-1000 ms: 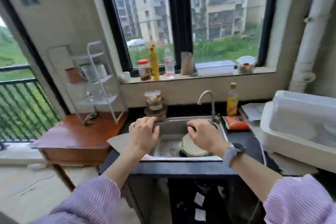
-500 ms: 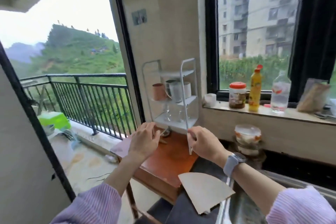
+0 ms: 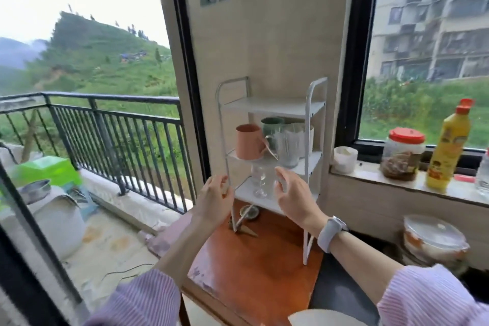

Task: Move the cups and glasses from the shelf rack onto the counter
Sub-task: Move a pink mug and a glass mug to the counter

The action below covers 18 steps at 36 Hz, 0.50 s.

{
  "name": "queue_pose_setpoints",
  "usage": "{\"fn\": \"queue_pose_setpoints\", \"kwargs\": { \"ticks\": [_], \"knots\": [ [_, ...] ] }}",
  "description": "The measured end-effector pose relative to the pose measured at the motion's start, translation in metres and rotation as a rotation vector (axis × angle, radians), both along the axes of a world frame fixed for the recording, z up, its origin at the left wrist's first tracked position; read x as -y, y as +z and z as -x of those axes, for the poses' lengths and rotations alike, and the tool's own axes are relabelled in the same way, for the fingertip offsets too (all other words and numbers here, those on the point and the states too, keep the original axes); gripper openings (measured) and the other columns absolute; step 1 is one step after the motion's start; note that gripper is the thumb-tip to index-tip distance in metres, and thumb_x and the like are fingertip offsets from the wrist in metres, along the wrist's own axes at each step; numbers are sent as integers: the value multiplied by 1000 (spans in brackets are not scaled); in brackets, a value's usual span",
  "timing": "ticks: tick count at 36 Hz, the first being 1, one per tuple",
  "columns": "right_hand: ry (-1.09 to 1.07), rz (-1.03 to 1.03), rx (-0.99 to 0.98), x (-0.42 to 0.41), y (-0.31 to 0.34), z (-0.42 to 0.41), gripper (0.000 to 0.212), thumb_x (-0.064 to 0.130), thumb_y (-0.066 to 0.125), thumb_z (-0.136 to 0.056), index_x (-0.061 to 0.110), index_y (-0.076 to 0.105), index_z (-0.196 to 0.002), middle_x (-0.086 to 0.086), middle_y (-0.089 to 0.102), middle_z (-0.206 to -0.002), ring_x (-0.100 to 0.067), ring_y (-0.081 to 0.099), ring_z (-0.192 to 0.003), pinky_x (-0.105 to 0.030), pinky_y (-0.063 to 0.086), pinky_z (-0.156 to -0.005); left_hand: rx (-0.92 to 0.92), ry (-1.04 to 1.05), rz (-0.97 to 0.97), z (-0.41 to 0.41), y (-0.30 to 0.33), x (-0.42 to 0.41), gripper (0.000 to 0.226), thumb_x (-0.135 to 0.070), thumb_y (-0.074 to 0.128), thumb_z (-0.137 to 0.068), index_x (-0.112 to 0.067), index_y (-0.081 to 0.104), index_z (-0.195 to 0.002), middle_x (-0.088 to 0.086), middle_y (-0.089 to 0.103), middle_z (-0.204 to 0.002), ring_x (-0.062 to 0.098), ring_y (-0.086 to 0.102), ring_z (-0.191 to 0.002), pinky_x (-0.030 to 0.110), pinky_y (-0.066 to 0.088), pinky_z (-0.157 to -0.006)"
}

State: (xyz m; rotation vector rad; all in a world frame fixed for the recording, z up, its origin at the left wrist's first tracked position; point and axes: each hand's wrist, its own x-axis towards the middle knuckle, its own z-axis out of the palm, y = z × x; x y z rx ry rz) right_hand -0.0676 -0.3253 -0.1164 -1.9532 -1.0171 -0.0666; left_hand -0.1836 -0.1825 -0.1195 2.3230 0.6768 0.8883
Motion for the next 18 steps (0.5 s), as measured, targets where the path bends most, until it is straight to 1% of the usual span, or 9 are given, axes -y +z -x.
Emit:
{"fn": "queue_pose_setpoints", "kwargs": {
  "ticks": [4,7,9,10,11,13,14,16,18],
  "knots": [
    [-66,-8,-7,-47,3,-30,47,11,42,-94,5,32,-139,-12,39,-146,-21,34,-136,-21,22,-106,80,-103,63,-51,-5,-43,29,-15,53,-91,-6,56,-118,10,62,-116,12,55,-99,21,40,-83],
    [-107,4,-46,-77,7,-52,51,8,41,-93,7,27,-142,-10,38,-147,-21,37,-133,-16,21,-101,105,-205,118,-85,-9,-71,26,-13,53,-91,-7,57,-117,9,64,-113,16,58,-101,26,45,-86],
    [-153,21,-95,-94,9,-65,52,9,40,-94,9,24,-143,-11,40,-146,-16,50,-118,-21,29,-100,113,-265,134,-107,-10,-87,29,-10,52,-91,-9,56,-119,7,63,-115,17,58,-105,29,47,-91],
    [-175,24,-116,-102,9,-71,53,9,39,-94,10,22,-144,-11,40,-146,-14,53,-113,-25,32,-101,113,-287,137,-116,-10,-94,30,-9,51,-91,-10,56,-120,5,63,-116,14,57,-104,26,45,-89],
    [-191,25,-132,-109,8,-76,54,9,39,-94,10,19,-145,-9,38,-147,-17,51,-117,-27,32,-103,115,-309,141,-126,-10,-101,30,-9,50,-91,-11,56,-120,3,63,-116,11,56,-102,22,43,-86],
    [-207,17,-159,-121,6,-85,56,9,38,-95,13,14,-146,-6,34,-150,-22,40,-132,-27,29,-105,124,-354,152,-142,-11,-112,30,-8,48,-92,-12,57,-120,1,63,-115,8,55,-100,17,41,-83],
    [-213,13,-173,-126,4,-88,58,9,38,-95,15,13,-146,-6,34,-150,-24,39,-133,-29,29,-106,129,-373,155,-149,-12,-116,30,-7,48,-92,-11,57,-120,1,62,-114,9,55,-100,13,41,-81],
    [-230,14,-173,-133,0,-92,60,7,39,-94,18,11,-146,-8,40,-146,-28,43,-129,-35,33,-105,158,-408,147,-159,-16,-121,30,0,46,-90,-6,57,-117,4,60,-109,13,53,-97,1,39,-73],
    [-262,-9,-139,-137,-4,-94,59,3,40,-92,17,17,-145,-10,45,-141,-30,47,-124,-35,36,-101,186,-459,136,-167,-19,-122,28,7,46,-86,-1,59,-110,4,58,-104,14,52,-93,-5,37,-69]
  ]
}}
